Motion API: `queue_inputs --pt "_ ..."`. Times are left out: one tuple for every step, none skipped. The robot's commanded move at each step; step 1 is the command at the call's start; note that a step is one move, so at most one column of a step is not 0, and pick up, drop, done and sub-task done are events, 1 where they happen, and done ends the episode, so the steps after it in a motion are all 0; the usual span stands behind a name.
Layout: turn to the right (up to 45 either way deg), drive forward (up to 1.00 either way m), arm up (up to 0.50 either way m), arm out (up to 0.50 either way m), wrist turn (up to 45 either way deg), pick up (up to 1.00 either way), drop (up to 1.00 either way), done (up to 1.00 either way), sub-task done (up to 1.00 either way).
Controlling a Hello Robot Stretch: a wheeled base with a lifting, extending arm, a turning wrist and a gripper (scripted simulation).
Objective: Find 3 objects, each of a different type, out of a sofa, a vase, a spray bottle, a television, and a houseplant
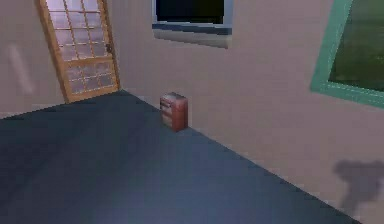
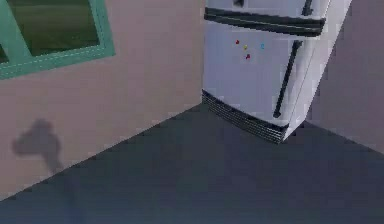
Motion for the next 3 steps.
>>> queue_inputs --pt "0.0 1.00 0.00 0.00 0.0 0.00 0.00 0.00 0.00" --pt "-3.0 0.00 0.00 0.00 0.0 0.00 0.00 0.00 0.00" --pt "0.0 0.40 0.00 0.00 0.0 0.00 0.00 0.00 0.00"
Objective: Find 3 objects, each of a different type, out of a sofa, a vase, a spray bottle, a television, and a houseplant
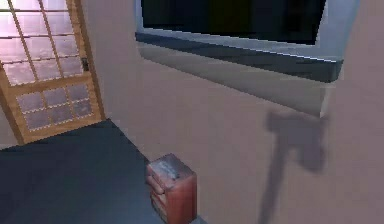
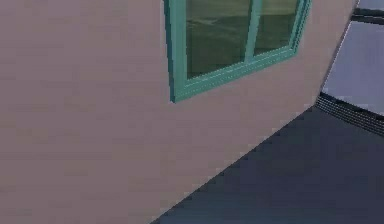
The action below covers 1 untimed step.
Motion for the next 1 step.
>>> queue_inputs --pt "0.0 0.00 0.00 0.00 0.0 0.00 0.00 1.00 0.00"
